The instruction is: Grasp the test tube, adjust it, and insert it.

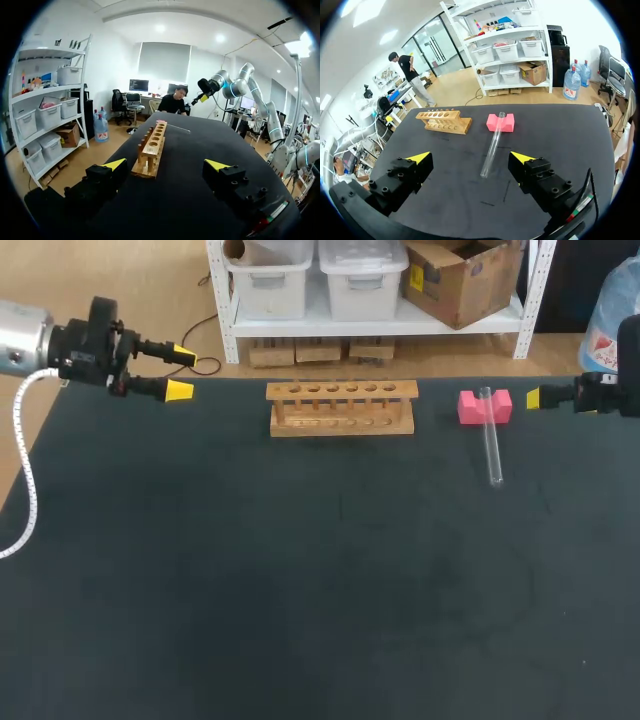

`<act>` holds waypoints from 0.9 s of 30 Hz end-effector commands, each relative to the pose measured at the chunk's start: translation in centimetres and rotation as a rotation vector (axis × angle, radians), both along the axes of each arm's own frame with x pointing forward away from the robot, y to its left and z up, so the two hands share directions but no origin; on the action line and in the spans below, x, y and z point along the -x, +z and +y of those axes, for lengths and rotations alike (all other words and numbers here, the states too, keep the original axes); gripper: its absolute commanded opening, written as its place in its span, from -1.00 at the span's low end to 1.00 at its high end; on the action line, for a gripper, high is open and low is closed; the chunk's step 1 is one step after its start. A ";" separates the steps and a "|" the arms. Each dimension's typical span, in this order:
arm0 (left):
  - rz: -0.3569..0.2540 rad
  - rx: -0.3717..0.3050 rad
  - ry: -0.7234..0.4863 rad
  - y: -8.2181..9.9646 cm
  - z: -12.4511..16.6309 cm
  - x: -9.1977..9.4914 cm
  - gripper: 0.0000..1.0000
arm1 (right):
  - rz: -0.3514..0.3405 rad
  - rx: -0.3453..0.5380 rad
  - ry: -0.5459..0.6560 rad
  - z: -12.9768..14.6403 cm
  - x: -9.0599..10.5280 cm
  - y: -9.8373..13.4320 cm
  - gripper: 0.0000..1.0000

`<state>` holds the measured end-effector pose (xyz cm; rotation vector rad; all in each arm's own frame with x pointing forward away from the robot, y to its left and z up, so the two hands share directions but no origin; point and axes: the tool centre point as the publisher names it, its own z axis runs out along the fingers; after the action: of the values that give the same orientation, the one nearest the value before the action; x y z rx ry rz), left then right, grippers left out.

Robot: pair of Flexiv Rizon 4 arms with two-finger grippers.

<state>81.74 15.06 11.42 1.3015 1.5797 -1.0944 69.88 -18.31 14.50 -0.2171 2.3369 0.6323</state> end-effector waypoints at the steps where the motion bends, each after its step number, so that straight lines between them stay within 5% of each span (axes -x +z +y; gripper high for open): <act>1: -0.002 0.001 0.000 -0.1 0.0 0.0 1.00 | 0.001 0.006 -0.005 0.1 0.1 0.1 1.00; 27: -0.002 0.001 0.000 -0.1 0.0 0.0 1.00 | -0.054 0.340 -0.210 2.1 0.4 1.9 1.00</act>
<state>81.75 15.05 11.44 1.3014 1.5803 -1.0944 70.21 -16.51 16.06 -0.3022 2.3307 0.5258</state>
